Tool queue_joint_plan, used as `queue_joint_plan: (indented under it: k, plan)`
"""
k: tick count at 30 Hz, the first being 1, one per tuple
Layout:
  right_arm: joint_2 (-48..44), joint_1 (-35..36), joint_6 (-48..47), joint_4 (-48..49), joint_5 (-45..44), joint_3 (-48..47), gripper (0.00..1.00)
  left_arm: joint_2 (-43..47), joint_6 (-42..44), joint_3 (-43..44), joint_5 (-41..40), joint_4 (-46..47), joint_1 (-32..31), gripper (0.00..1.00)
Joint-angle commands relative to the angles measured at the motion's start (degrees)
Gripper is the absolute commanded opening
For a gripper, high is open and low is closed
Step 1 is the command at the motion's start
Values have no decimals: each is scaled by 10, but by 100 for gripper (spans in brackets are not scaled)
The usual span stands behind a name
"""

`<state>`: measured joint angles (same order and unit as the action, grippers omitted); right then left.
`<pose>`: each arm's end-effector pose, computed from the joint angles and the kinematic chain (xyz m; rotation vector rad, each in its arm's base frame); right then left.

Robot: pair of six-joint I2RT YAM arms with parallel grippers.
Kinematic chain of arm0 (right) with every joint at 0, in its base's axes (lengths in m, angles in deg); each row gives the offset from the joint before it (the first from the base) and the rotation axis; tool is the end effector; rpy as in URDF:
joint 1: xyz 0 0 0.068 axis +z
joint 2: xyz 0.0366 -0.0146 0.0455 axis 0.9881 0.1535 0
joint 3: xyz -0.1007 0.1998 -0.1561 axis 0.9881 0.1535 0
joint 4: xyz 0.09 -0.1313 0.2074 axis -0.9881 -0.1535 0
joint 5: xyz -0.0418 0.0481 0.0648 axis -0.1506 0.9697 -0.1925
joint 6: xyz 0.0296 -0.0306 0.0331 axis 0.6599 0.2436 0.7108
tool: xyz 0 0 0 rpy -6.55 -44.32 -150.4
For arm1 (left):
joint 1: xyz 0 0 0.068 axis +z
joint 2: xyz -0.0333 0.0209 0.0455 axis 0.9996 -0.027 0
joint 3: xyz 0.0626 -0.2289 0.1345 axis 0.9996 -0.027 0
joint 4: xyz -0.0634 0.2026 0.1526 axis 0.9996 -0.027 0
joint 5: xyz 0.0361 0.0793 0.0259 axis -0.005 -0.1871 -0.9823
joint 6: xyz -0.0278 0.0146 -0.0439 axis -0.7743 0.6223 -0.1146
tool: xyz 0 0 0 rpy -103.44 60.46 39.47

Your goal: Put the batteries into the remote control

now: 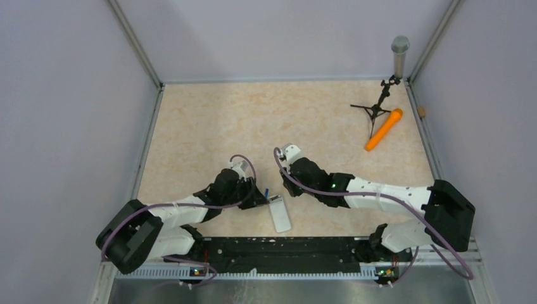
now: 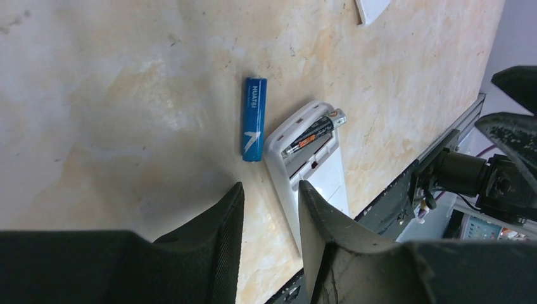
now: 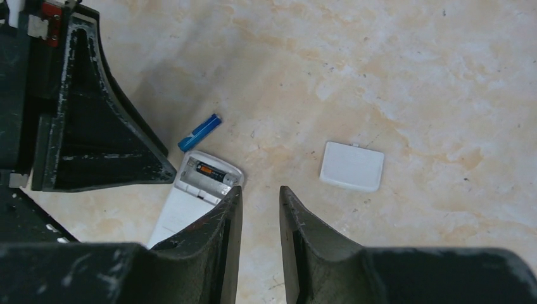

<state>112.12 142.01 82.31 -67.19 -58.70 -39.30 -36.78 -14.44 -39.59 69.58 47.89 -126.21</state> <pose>0.1448 0.2403 0.2255 -0.7481 2.1287 0.4244 0.1499 -0.1295 0.1296 -0.1277 2.4942 -1.1014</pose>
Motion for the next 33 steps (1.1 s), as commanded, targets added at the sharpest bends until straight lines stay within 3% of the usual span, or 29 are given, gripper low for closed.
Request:
queue_joint_plan:
  k: [1,18,33]
  plan:
    - [7,-5,58,17,19,-6,27,-28,8,27,23,59,3,37]
    - [62,-24,107,45,80,1,26,-78,8,33,25,87,4,27]
    - [110,-25,124,57,109,-10,20,-72,12,29,25,90,4,25]
